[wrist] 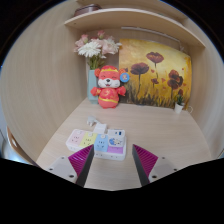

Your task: Unplug charger

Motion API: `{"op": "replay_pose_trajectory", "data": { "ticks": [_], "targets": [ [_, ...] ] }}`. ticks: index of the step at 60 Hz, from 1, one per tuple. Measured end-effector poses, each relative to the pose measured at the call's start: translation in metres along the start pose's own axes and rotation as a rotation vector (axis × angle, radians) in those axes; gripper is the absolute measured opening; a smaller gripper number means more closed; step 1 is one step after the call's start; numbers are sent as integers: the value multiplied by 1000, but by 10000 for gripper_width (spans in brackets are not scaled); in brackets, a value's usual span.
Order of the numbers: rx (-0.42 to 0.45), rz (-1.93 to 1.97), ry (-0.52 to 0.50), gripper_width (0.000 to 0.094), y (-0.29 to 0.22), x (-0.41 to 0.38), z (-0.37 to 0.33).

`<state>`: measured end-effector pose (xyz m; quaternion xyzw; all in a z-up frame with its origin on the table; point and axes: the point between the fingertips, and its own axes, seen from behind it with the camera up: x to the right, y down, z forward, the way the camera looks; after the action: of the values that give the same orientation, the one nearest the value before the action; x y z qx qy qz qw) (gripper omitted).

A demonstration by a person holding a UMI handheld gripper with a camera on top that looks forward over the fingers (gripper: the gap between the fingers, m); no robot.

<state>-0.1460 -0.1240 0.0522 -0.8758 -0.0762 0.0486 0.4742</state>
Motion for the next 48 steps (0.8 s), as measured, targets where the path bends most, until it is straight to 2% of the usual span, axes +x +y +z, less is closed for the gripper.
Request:
{"op": "replay_pose_trajectory", "data": {
  "ticks": [6, 12, 15, 17, 19, 28, 37, 40, 44, 46, 48],
  "targets": [
    [-15, -22, 41, 738, -6, 8, 26],
    [-15, 0, 99, 615, -13, 20, 53],
    [9, 32, 95, 462, -15, 17, 64],
    [15, 56, 67, 305, -15, 10, 67],
    [19, 53, 71, 306, -16, 12, 65],
    [29, 29, 77, 207, -16, 12, 69],
    [58, 125, 40, 196, -18, 10, 69],
    [42, 120, 29, 175, -17, 9, 72],
    [-35, 118, 13, 153, -26, 8, 66],
    [42, 78, 36, 153, -68, 21, 44],
    [166, 60, 81, 153, -119, 34, 25]
  ]
}}
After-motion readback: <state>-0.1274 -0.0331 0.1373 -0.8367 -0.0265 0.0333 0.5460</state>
